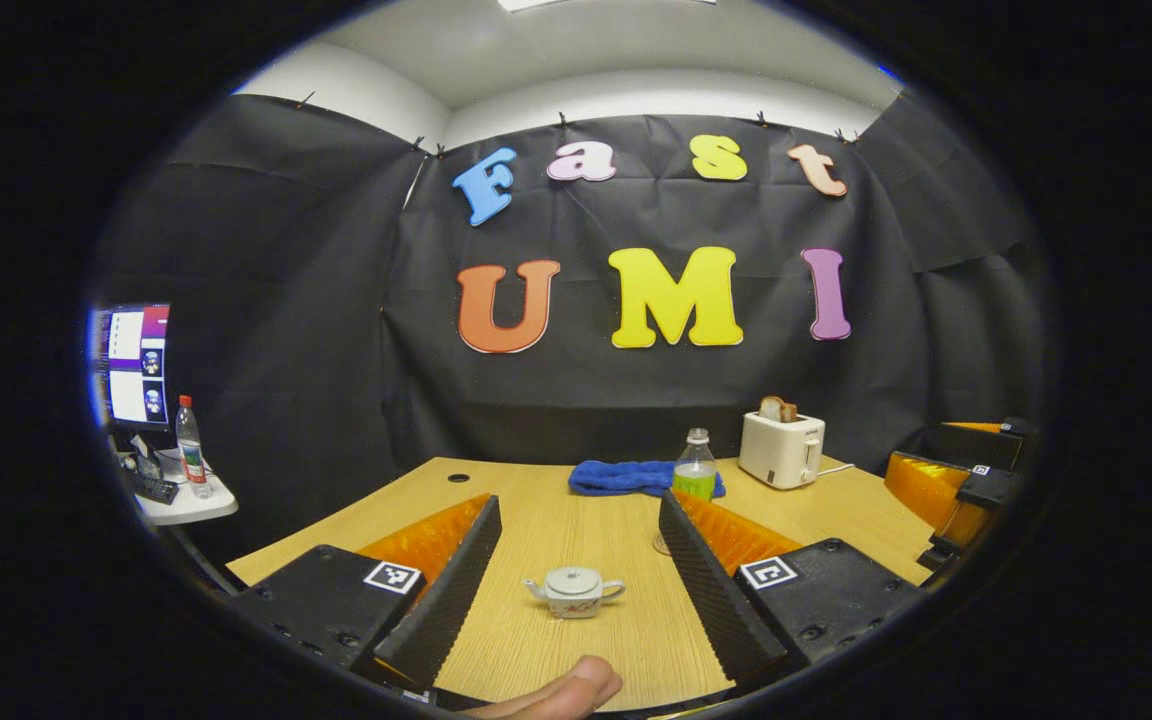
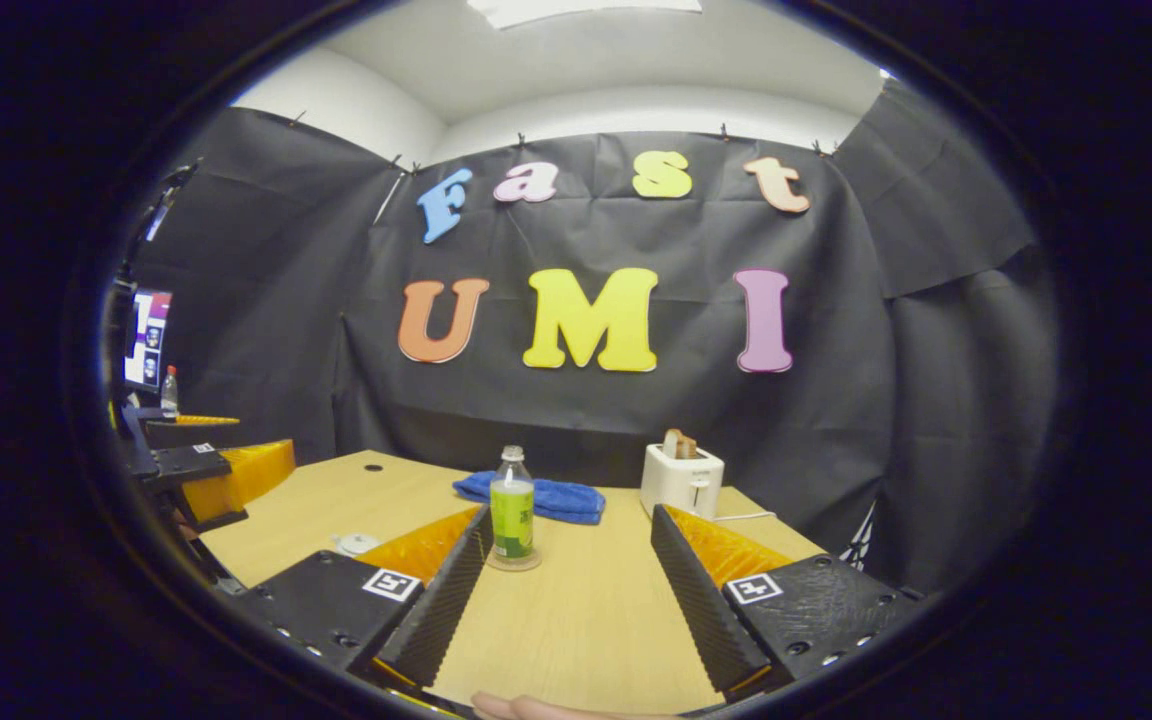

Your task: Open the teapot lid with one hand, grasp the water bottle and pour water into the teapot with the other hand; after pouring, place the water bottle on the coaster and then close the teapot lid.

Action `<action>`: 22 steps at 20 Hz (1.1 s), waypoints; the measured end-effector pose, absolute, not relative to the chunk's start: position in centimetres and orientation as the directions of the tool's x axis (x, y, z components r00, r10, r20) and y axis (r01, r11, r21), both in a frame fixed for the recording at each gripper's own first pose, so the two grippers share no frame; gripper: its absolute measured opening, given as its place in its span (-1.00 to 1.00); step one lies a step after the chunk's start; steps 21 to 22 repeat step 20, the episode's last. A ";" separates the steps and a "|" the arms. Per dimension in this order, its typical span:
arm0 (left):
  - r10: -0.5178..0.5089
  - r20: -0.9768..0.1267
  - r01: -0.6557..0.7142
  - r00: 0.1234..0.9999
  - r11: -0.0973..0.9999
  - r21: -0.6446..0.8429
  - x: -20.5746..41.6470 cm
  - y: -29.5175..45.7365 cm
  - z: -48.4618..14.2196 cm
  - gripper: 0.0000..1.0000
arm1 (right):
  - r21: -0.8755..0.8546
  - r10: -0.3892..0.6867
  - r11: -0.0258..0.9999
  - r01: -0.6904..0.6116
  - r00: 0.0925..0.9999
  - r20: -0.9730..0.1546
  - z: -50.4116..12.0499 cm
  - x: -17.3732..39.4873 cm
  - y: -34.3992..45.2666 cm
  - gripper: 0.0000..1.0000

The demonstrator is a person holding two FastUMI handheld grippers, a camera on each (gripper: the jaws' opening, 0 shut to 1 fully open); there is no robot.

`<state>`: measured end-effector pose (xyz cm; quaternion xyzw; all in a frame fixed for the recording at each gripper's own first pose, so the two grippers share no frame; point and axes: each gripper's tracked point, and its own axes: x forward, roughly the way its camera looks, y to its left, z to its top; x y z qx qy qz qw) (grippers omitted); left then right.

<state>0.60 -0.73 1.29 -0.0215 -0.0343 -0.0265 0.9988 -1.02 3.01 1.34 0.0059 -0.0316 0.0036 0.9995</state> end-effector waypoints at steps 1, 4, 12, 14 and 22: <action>-0.048 0.070 0.051 0.996 0.998 -0.037 0.4 -0.6 1.3 0.99 | 0.013 0.003 1.000 -0.003 0.998 0.062 1.2 -1.2 2.9 0.90; -0.043 0.074 0.045 0.996 0.999 -0.028 0.0 -0.2 1.4 0.99 | -0.005 0.008 1.000 -0.008 0.999 0.037 0.5 -1.1 2.7 0.89; -0.048 0.117 0.050 0.992 0.999 -0.013 -0.2 0.1 2.2 0.99 | -0.045 0.044 0.998 -0.044 0.999 -0.012 -1.5 -0.1 4.1 0.90; -0.055 0.108 0.056 0.993 0.998 -0.008 -0.1 0.0 1.9 0.99 | -0.052 0.051 0.997 -0.051 0.999 -0.013 -1.7 0.1 4.3 0.90; -0.056 0.078 0.057 0.995 0.998 -0.011 0.3 -0.1 1.1 0.99 | -0.031 0.067 0.997 -0.068 0.998 -0.019 -1.9 0.3 4.4 0.90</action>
